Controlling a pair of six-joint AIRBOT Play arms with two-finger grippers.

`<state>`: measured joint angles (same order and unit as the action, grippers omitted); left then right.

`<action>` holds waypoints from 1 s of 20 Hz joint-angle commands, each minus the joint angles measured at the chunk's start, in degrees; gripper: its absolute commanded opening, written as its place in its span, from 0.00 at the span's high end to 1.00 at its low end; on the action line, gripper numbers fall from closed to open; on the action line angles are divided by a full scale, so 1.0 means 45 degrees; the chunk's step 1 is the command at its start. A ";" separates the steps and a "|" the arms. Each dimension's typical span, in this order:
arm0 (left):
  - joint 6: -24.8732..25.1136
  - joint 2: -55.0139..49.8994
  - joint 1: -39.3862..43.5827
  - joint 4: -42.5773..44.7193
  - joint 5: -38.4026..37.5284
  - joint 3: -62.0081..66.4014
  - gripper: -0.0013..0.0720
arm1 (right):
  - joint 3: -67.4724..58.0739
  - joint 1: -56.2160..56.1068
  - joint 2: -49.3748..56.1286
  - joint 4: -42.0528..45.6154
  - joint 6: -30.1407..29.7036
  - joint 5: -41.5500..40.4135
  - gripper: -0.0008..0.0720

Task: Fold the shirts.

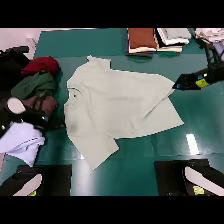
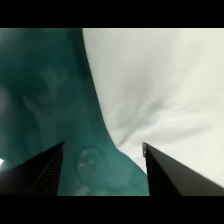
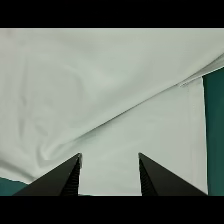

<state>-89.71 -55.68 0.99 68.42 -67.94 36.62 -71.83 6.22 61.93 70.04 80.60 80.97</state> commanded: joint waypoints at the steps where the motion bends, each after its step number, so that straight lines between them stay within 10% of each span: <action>1: 0.0228 0.0534 -0.0015 -0.1938 0.1078 -0.2259 0.19 | 0.1341 -0.0015 -0.1117 -0.0010 -0.0010 -0.0355 0.43; 9: 0.1404 0.0520 -0.0005 -0.4138 0.2327 -0.2919 0.24 | 0.1486 0.0010 -0.1705 -0.0005 -0.0005 -0.0340 0.43; 10: 0.1472 0.0520 -0.0010 -0.4143 0.2327 -0.2953 0.35 | 0.1486 0.0010 -0.1710 -0.0005 -0.0005 -0.0340 0.43; 12: 0.1812 0.0525 -0.0010 -0.4260 0.2336 -0.2875 0.89 | 0.1486 0.0019 -0.1705 0.0102 -0.0005 -0.0282 0.43; 13: 0.2137 0.0525 -0.0010 -0.4250 0.2293 -0.2652 0.95 | 0.1501 0.0117 -0.1705 0.0146 -0.0005 -0.0223 0.43; 19: 0.2205 0.0534 -0.0010 -0.3225 0.1433 -0.0525 0.95 | 0.4847 0.3594 -0.1710 0.0131 -0.0228 0.0058 0.42; 20: 0.2210 0.0534 -0.0010 -0.3230 0.1443 -0.0413 0.95 | 0.5595 0.4439 -0.1705 0.0121 -0.0287 -0.0233 0.29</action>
<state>-80.27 -53.32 0.97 52.62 -60.29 31.81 -54.17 18.20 54.26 70.63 80.18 81.06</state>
